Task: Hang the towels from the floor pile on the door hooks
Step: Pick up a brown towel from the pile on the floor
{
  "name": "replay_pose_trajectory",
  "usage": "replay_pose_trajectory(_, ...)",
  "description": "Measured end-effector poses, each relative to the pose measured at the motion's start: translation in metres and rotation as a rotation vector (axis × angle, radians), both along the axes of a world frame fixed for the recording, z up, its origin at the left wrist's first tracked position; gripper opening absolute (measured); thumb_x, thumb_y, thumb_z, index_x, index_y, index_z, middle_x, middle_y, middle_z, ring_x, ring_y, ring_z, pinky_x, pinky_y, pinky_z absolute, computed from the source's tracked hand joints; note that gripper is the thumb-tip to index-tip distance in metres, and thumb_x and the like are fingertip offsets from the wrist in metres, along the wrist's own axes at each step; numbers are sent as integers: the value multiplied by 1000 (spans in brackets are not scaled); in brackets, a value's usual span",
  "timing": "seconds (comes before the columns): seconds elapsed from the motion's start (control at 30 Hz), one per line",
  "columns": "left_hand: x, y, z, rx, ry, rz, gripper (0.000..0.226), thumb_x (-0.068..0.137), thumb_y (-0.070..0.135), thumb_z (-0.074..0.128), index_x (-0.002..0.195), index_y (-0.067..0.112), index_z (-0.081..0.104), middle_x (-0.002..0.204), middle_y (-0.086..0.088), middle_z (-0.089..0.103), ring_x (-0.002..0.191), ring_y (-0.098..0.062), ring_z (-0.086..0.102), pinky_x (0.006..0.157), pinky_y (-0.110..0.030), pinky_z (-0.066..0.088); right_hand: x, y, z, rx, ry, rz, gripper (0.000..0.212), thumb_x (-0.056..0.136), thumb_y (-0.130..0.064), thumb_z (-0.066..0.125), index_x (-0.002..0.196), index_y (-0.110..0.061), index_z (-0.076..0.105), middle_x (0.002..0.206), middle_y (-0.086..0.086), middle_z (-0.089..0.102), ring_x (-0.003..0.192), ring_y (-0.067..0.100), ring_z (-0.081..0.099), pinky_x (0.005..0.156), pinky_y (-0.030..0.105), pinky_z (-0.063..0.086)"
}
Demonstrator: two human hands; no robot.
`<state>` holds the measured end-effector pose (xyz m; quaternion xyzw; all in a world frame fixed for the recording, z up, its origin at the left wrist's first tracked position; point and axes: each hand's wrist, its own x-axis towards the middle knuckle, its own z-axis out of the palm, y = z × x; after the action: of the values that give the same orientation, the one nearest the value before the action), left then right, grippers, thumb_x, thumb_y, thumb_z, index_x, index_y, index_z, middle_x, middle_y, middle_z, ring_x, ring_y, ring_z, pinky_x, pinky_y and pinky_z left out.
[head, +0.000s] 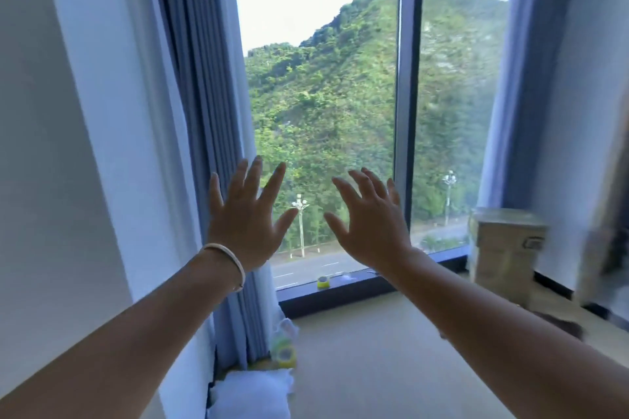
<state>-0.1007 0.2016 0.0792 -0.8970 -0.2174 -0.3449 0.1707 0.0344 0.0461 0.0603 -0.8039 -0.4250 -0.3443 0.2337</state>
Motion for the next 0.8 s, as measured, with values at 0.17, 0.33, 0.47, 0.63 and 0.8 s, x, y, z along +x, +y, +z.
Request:
replay_pose_trajectory(0.17, 141, -109, -9, -10, 10, -266, 72, 88, 67, 12, 150, 36, -6, 161, -4, 2, 148, -23, -2, 115, -58, -2, 92, -141, -1, -9, -21, -272, 59, 89, -51, 50, 141, -24, 38, 147, 6, 38, 141, 26, 27, 115, 56, 16)
replay_pose_trajectory(0.33, 256, -238, -18, -27, 22, -519, 72, 88, 67, 13, 150, 38, -9, 161, -1, -4, 147, -20, -8, 115, -53, -10, 158, -284, -8, 5, -10, -528, 58, 89, -51, 50, 141, -26, 38, 148, 6, 38, 140, 23, 28, 115, 56, 15)
replay_pose_trajectory(0.47, 324, -346, -29, -54, 35, -725, 72, 88, 68, 14, 149, 39, -11, 161, 0, -7, 147, -20, -10, 116, -54, -8, 187, -391, -17, -19, 15, -734, 58, 90, -52, 47, 141, -25, 40, 150, 6, 36, 143, 22, 23, 115, 55, 13)
replay_pose_trajectory(0.63, 376, -462, -51, -96, 58, -920, 71, 89, 67, 11, 149, 38, -9, 161, -1, -3, 147, -21, -8, 116, -56, -5, 197, -497, -33, -44, 53, -921, 57, 92, -52, 44, 142, -26, 38, 151, 5, 34, 143, 21, 21, 116, 53, 13)
replay_pose_trajectory(0.8, 409, -544, -89, -90, 147, -1049, 72, 86, 68, 5, 148, 36, -13, 161, -2, -6, 147, -22, -8, 113, -55, -8, 200, -571, -67, -74, 131, -1056, 60, 93, -52, 44, 145, -25, 34, 153, 5, 32, 145, 22, 17, 116, 52, 12)
